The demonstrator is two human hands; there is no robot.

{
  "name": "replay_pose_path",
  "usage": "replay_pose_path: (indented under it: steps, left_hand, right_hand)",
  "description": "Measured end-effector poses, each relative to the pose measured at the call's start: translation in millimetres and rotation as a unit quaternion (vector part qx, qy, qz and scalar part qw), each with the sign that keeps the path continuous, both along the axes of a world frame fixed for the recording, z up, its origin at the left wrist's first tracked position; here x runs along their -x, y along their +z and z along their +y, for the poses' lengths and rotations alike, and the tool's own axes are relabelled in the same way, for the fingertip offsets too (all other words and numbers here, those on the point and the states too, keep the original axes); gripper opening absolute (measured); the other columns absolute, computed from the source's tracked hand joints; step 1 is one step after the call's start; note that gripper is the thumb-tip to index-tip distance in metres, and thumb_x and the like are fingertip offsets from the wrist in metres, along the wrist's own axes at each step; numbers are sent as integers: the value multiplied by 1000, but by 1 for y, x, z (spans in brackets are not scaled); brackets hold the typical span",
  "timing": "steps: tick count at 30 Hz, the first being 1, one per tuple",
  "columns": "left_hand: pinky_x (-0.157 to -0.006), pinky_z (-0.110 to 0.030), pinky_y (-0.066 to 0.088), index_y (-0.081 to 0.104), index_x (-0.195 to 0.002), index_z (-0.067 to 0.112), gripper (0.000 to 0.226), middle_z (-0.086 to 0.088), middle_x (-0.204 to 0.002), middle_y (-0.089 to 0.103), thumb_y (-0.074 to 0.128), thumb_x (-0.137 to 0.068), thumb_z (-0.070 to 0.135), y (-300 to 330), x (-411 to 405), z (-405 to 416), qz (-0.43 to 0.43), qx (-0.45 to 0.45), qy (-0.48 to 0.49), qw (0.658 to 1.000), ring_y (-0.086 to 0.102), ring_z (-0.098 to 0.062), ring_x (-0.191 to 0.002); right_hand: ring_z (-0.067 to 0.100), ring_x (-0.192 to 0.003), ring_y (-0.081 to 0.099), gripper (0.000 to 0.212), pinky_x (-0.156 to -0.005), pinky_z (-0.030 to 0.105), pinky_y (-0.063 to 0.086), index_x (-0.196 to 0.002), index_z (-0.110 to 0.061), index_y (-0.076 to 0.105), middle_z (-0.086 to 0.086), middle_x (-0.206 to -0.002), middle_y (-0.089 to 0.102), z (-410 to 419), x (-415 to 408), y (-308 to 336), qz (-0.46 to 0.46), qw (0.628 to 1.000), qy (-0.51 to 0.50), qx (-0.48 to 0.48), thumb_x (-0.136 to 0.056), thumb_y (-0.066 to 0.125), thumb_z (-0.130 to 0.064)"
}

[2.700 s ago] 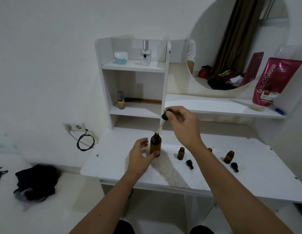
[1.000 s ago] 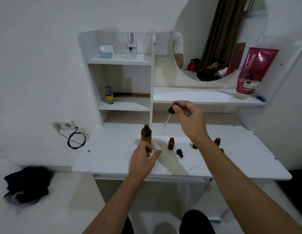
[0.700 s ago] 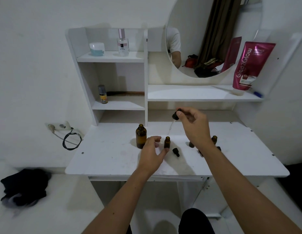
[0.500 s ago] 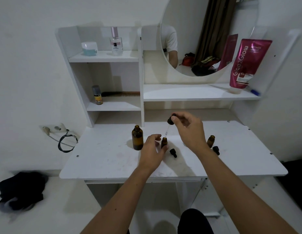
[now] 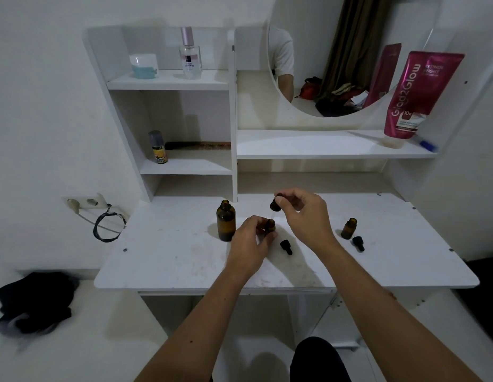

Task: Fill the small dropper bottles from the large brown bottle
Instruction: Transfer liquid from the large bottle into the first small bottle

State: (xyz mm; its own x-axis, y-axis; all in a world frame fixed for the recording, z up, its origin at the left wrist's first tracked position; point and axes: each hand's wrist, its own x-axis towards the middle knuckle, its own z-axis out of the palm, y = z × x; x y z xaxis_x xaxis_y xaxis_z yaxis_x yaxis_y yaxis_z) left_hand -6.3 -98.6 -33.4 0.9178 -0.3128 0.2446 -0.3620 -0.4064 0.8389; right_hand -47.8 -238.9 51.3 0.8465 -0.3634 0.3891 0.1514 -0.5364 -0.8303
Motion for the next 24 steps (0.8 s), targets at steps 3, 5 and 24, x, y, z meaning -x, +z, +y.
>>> replay_pose_path:
  steps: [3, 5, 24]
  left_hand:
    - [-85, -8, 46, 63, -117, 23, 24, 18, -107, 68, 71, -95, 29, 1, 0, 0, 5, -8, 2, 1000, 61, 6, -94]
    - [-87, -12, 48, 64, -117, 22, 24, 17, -108, 69, 70, -95, 28, 0, 0, -1, 2, -11, 3, 1000, 62, 3, -95]
    - [-99, -25, 53, 59, -129, 26, 37, 17, -123, 65, 66, -96, 40, 4, 11, 7, 18, -1, -17, 1000, 60, 0, -112]
  right_hand:
    - [1, -90, 72, 15, -83, 8, 52, -108, -16, 76, -8, -95, 77, 2, -2, 0, 18, 1000, 18, 8, -96, 69, -17]
    - [2, -90, 72, 13, -83, 8, 52, -106, -16, 77, -8, -94, 78, 4, -2, -2, 24, 1000, 19, 8, -95, 70, -16]
    - [-8, -90, 69, 15, -82, 5, 51, -109, -15, 76, -10, -95, 77, 5, 6, 1, 37, 999, 21, 31, -96, 69, -17]
